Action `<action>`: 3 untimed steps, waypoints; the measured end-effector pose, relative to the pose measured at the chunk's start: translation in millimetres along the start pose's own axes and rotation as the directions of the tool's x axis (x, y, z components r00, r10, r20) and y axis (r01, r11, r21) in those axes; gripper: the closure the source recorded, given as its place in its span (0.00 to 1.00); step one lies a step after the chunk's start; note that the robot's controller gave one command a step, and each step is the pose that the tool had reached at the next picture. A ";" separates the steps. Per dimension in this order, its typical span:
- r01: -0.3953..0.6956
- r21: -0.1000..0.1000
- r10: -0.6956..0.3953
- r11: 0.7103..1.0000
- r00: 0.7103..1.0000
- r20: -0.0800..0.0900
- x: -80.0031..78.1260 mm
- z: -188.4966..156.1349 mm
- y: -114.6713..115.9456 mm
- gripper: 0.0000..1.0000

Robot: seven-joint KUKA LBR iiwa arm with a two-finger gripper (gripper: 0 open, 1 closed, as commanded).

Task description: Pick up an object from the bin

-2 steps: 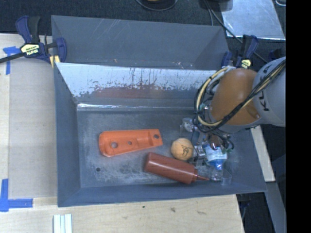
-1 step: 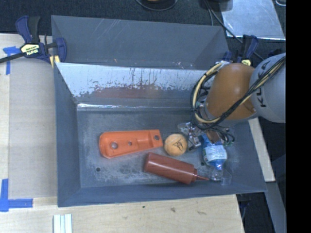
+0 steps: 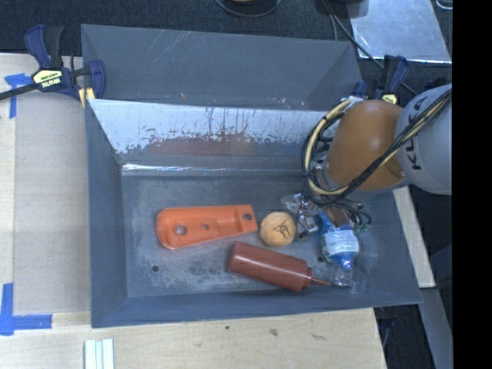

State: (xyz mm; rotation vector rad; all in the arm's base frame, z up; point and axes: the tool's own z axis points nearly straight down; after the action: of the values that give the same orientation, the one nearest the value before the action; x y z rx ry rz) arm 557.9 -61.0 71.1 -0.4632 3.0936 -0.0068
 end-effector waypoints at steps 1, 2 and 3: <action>-0.046 -0.002 0.046 0.999 0.999 -0.003 0.2 -75.2 7.1 1.00; -0.070 0.001 0.070 0.998 0.998 0.004 -16.6 -111.2 20.4 0.00; -0.070 0.001 0.070 0.998 0.998 0.004 -16.6 -111.2 20.4 0.00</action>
Offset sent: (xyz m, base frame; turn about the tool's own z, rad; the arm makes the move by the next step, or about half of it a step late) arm 0.0074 0.0249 0.1107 0.0698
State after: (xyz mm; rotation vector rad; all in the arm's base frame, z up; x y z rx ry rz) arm 566.3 -36.4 182.3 -0.3543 3.1034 -0.0069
